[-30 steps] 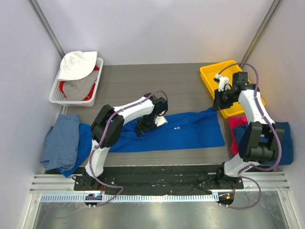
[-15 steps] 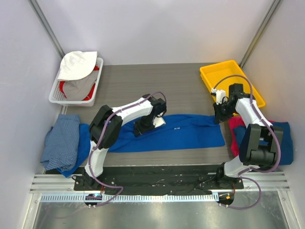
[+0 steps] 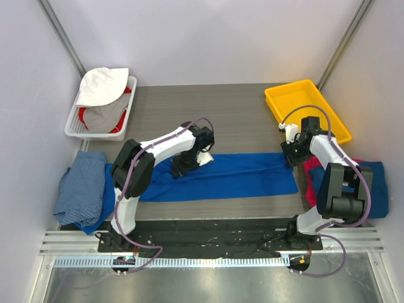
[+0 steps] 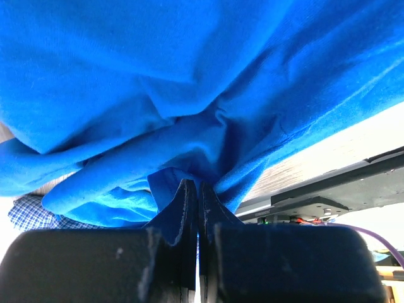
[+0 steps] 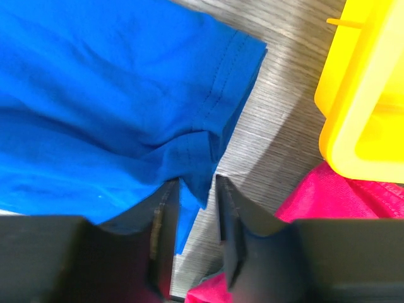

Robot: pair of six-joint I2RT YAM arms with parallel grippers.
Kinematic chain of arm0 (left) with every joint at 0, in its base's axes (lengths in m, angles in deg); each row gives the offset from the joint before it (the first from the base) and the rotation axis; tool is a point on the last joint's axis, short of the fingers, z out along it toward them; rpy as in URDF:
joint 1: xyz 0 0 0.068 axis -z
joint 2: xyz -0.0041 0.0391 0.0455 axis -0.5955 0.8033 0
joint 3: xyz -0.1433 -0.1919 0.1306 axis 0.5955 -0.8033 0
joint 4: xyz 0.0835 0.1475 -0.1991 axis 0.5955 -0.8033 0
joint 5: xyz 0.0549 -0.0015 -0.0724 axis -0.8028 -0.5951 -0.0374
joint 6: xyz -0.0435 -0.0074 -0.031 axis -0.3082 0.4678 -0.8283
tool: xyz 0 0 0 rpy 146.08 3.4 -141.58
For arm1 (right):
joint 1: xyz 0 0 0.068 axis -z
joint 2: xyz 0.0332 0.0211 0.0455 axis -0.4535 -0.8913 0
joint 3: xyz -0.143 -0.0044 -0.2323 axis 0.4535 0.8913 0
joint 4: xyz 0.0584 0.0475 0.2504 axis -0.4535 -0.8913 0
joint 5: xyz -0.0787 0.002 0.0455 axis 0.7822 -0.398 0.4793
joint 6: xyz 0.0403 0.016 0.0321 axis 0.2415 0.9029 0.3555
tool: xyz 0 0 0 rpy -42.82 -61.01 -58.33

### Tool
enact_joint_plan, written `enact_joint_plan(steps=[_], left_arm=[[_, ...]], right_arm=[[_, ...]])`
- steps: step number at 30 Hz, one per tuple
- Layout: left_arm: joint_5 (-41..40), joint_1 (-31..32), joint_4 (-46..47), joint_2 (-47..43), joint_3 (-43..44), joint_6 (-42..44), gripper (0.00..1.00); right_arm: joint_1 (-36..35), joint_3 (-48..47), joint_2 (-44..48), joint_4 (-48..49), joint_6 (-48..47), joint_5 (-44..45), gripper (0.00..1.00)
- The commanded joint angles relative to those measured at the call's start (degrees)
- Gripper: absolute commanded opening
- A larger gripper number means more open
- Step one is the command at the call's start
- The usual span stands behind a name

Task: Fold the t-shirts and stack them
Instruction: Fold the other side of the tshirt into a rectangle

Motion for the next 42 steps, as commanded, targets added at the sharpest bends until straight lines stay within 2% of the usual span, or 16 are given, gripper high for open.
enact_joint_plan(steps=[1, 17, 21, 28, 32, 42], left_arm=[[-0.93, -0.49, -2.01, -2.39, 0.15, 1.25, 0.00], [0.39, -0.49, -1.31, -2.03, -0.29, 0.81, 0.00], [0.65, -0.40, -0.96, -1.68, -0.29, 0.81, 0.00], [1.44, -0.49, -0.60, -1.42, -0.81, 0.11, 0.00], [2.41, -0.40, 0.27, -2.29, -1.87, -1.03, 0.00], [1.53, -0.40, -0.34, -6.25, -3.28, -2.09, 0.00]], right_arm=[[0.15, -0.24, 1.08, 1.45, 0.11, 0.27, 0.39], [0.15, 0.37, 13.82, -9.97, -0.85, -0.88, 0.40], [0.15, 0.63, 16.64, -10.25, -0.85, -1.22, 0.41], [0.15, 1.60, 9.45, -2.70, 0.90, -2.36, 0.42], [0.06, -0.41, 2.25, 1.52, 2.31, -3.42, 0.49], [0.06, -6.13, -5.15, 3.55, 3.45, -3.95, 0.50]])
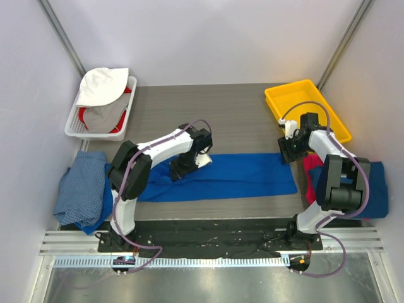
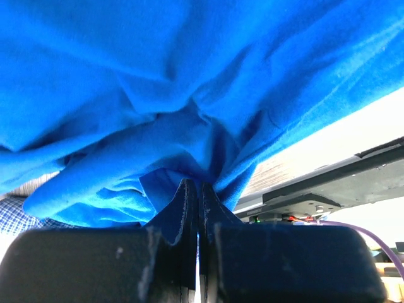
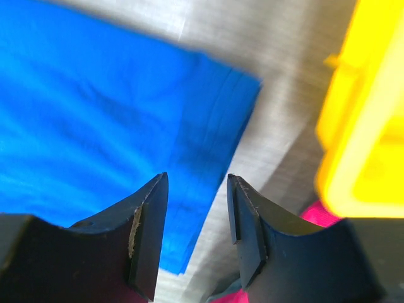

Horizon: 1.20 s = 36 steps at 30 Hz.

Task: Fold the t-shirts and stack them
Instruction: Fold the other side of the tshirt into a rectangle

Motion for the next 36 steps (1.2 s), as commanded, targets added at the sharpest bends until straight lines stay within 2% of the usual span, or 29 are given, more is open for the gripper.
enact_joint_plan(steps=[1, 5, 6, 10, 11, 12, 14, 16, 17, 18, 19, 22, 29, 32, 36], left_arm=[[0.31, -0.34, -1.76, -4.31, 0.24, -1.17, 0.00], [0.04, -0.42, -2.29, -5.19, 1.47, -0.91, 0.03], [0.31, -0.34, -2.46, -5.45, 1.48, -0.56, 0.15], [3.29, -0.34, -2.73, -6.59, 1.39, -0.03, 0.24], [5.39, -0.34, -3.16, -7.03, 1.48, 0.23, 0.29], [5.75, -0.42, -3.69, -7.29, 1.48, 0.41, 0.42], [9.17, -0.34, -4.22, -8.52, 1.13, 1.11, 0.47], [10.58, -0.34, -4.57, -9.84, 0.51, 2.07, 0.56], [11.72, -0.42, -4.92, -10.11, 0.34, 2.52, 0.63], [12.69, -0.42, -5.36, -10.37, 0.25, 2.69, 0.75], [12.44, -0.42, -5.37, -10.55, -0.02, 2.87, 0.77], [9.11, -0.42, -2.74, -11.69, -1.33, 2.70, 0.81], [0.58, -3.32, 5.96, -11.43, -6.51, 4.01, 0.81], [-1.09, -4.73, 8.60, -12.13, -9.24, 6.64, 0.79], [0.65, -8.06, 9.49, -13.97, -12.41, 10.42, 0.73]], right_arm=[[0.06, -3.79, -0.89, 2.57, 0.90, -1.28, 0.50], [-0.03, -3.53, -1.33, 2.92, 0.90, -1.20, 0.50], [-0.03, -3.45, -1.33, 3.01, 0.90, -1.11, 0.50], [-0.03, -2.39, -0.90, 3.36, 0.63, -0.58, 0.50], [-0.03, -2.22, -0.81, 3.36, 0.55, -0.32, 0.49], [-0.03, -2.04, -0.72, 3.27, 0.46, -0.23, 0.50], [-0.03, -1.86, -0.46, 3.36, 0.28, 0.03, 0.49], [-0.03, -1.77, -0.37, 3.36, 0.28, 0.04, 0.49], [-0.03, -1.77, -0.37, 3.36, 0.28, 0.12, 0.49], [-0.03, -1.77, -0.37, 3.36, 0.19, 0.04, 0.49], [-0.03, -1.69, -0.37, 3.36, 0.37, 0.04, 0.49], [-0.03, -1.60, -0.54, 3.54, 0.63, -0.58, 0.49], [-0.29, -1.34, 0.33, 3.54, 0.63, 0.12, 0.49], [-0.29, -0.55, 1.56, 3.54, 0.20, 0.65, 0.49], [-0.29, 0.86, 1.92, 3.89, -0.24, 1.18, 0.49]])
